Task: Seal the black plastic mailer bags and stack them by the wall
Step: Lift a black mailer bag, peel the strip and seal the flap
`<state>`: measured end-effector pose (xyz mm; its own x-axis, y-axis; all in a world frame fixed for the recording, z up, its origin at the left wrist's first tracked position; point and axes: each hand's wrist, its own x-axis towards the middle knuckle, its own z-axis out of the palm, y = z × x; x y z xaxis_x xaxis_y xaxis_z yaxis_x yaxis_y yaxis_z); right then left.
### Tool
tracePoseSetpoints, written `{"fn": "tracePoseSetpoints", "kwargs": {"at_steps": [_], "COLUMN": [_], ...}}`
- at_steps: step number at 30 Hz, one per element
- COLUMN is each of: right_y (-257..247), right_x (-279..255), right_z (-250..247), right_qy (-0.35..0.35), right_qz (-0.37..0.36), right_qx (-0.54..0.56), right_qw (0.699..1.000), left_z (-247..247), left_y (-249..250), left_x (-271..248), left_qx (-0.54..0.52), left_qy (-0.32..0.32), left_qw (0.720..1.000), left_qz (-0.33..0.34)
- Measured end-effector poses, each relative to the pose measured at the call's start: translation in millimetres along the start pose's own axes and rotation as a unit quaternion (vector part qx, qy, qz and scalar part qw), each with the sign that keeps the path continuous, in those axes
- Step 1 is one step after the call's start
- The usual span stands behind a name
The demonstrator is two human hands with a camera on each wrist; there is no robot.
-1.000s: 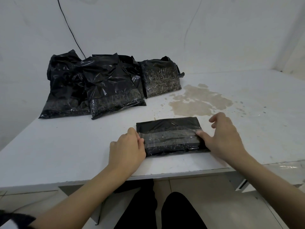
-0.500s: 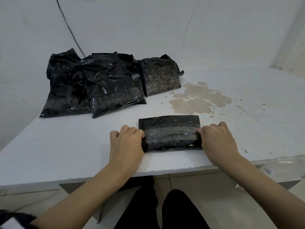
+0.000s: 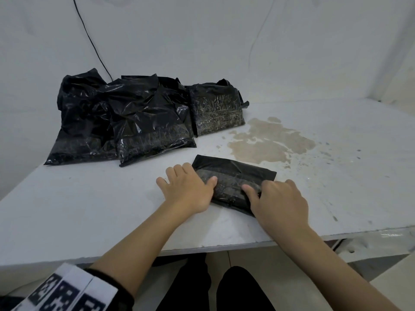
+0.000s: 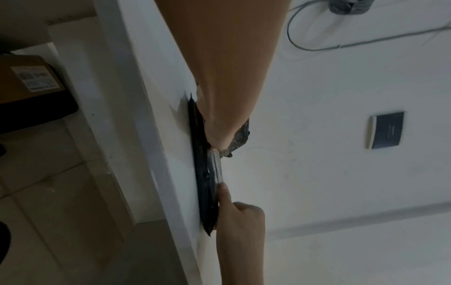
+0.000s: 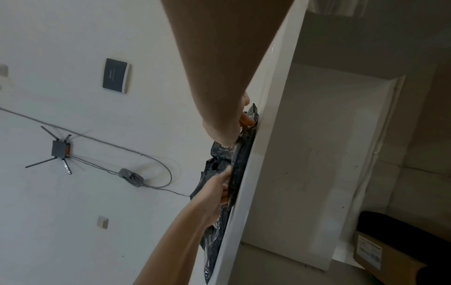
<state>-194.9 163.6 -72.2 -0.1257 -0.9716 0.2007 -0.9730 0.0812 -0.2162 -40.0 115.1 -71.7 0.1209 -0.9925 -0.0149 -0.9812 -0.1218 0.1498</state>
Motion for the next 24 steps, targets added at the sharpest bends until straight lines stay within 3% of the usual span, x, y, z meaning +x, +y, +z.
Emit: {"fn": "tracePoseSetpoints", "kwargs": {"at_steps": [8, 16, 21, 24], "right_y": [-25.3, 0.4, -7.0, -16.4], "right_x": [19.3, 12.7, 15.0, 25.3], "right_z": [-7.9, 6.9, 0.2, -4.4], "right_qy": [-0.050, -0.029, -0.026, -0.053], "right_qz": [0.023, 0.072, 0.052, 0.057], "right_qx": [-0.054, 0.099, 0.030, -0.041], "right_qw": [0.997, 0.992, 0.998, 0.996], "left_z": [-0.6, -0.9, -6.6, -9.9], "left_y": [-1.8, -5.6, -0.6, 7.8], "left_x": [1.7, 0.7, 5.4, 11.3], "left_qx": [-0.004, -0.016, -0.025, 0.042], "left_qy": [-0.014, -0.016, -0.008, -0.011], "left_qw": [1.000, 1.000, 1.000, 0.998], "left_qz": [0.000, 0.012, -0.011, -0.034]}}
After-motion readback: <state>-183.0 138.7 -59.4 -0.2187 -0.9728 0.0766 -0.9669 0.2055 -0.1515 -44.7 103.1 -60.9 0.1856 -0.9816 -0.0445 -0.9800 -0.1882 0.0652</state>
